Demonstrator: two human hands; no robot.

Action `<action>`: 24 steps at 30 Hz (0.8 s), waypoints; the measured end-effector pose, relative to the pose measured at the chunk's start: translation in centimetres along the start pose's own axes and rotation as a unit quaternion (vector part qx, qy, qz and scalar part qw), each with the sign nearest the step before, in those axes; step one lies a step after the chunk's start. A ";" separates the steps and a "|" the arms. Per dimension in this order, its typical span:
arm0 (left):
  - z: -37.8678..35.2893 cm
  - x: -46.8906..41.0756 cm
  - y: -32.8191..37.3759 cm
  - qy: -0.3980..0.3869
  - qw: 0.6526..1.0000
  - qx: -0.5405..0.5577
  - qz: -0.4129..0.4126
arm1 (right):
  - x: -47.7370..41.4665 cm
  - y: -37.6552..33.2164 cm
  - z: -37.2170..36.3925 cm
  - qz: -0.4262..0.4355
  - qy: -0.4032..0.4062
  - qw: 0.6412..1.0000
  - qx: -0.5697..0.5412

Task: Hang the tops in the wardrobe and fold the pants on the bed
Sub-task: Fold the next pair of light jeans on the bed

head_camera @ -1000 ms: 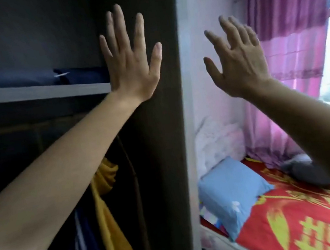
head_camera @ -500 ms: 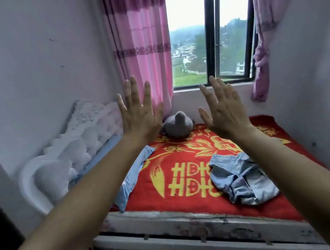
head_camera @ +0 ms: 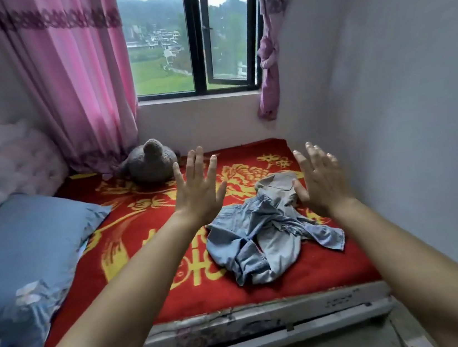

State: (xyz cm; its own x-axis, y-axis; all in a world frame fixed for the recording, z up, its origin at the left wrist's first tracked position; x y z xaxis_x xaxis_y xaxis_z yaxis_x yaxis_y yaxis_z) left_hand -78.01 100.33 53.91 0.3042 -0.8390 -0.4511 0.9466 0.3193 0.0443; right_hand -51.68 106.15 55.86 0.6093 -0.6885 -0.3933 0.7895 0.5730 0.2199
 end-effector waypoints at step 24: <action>-32.0 -19.1 14.6 -0.210 0.974 -0.041 0.078 | -17.7 24.9 -34.9 -0.027 -0.188 0.974 -0.122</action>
State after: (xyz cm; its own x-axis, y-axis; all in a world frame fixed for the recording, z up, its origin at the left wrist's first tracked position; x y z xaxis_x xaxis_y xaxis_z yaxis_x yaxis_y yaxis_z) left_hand -73.41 135.12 34.71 0.4774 -0.8778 -0.0389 0.8785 0.4776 0.0032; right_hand -45.34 148.13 37.10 0.5869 -0.8090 -0.0327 0.8085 0.5878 -0.0288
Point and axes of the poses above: each hand's wrist, its own x-axis away from the middle knuckle, its own z-axis out of the back of the hand, y = z × x, the point moved 4 cm from there along -x, towards the middle knuckle, and after that the axes turned 13 degrees about z, right-handed, at the moved point
